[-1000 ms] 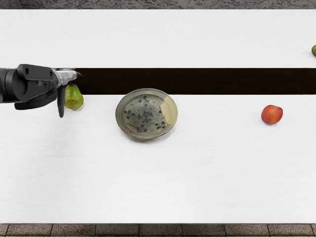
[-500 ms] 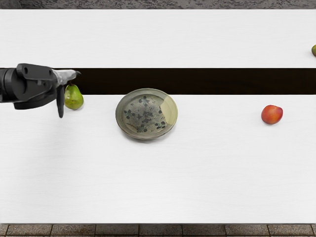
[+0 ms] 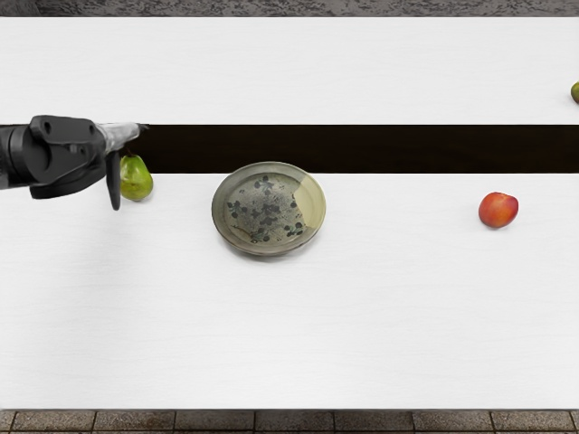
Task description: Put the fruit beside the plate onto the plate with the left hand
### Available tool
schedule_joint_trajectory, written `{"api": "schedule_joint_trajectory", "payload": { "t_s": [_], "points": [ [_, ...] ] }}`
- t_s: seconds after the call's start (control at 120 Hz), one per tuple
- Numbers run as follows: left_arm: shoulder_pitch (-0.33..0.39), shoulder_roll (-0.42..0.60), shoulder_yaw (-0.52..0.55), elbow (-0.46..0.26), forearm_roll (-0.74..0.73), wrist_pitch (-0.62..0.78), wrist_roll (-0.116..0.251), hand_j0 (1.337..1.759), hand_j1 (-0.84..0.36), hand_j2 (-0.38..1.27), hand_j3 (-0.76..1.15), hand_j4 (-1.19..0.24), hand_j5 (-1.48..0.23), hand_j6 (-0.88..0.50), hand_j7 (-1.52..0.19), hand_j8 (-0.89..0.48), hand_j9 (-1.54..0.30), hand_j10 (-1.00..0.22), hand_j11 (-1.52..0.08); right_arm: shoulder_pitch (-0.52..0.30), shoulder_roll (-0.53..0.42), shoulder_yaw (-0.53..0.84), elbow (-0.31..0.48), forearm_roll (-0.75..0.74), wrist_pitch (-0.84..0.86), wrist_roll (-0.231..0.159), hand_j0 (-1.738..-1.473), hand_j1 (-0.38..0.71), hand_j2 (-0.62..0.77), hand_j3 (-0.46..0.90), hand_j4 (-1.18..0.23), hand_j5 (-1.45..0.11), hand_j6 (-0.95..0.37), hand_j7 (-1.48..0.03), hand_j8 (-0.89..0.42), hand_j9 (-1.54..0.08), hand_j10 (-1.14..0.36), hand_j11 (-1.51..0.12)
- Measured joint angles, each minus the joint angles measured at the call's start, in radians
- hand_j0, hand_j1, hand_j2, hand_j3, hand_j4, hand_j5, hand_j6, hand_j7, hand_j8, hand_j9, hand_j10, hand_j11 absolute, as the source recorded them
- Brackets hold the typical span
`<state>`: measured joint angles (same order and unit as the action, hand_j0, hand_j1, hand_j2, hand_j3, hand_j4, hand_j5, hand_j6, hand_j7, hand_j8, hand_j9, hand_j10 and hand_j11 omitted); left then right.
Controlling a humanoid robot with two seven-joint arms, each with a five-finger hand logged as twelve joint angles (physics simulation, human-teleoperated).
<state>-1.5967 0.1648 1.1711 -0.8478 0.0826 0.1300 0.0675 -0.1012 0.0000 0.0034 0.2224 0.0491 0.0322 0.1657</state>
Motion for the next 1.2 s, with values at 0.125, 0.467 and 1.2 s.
{"api": "schedule_joint_trajectory", "payload": {
  "t_s": [0.125,0.467,1.2],
  "points": [
    [0.004,0.001,-0.002,0.009,-0.003,0.0,0.0,1.658,0.33,0.0,0.0,-0.02,-0.02,-0.02,-0.02,-0.02,-0.02,-0.02,-0.02,0.0,0.0,0.0,0.0,0.0,0.0,0.0,-1.658,-0.34,0.0,0.0,-0.01,-0.01,-0.01,-0.01,-0.01,-0.01,-0.01,-0.01],
    [0.023,-0.005,-0.003,0.027,-0.014,0.0,0.0,1.658,0.33,0.0,0.0,-0.02,-0.02,-0.02,-0.02,-0.02,-0.02,-0.02,-0.02,0.0,0.0,0.0,0.0,0.0,0.0,0.0,-1.658,-0.34,0.0,0.0,-0.01,-0.01,-0.01,-0.01,-0.01,-0.01,-0.01,-0.01],
    [0.018,-0.002,-0.021,0.046,-0.045,-0.157,0.0,1.658,-0.19,0.35,0.0,-0.52,-0.75,-0.48,-0.71,-0.48,-0.71,-0.55,-0.71,0.0,0.0,0.0,0.0,0.0,0.0,0.0,-1.658,-0.34,0.0,0.0,-0.01,-0.01,-0.01,-0.01,-0.01,-0.01,-0.01,-0.01]
  ]
}}
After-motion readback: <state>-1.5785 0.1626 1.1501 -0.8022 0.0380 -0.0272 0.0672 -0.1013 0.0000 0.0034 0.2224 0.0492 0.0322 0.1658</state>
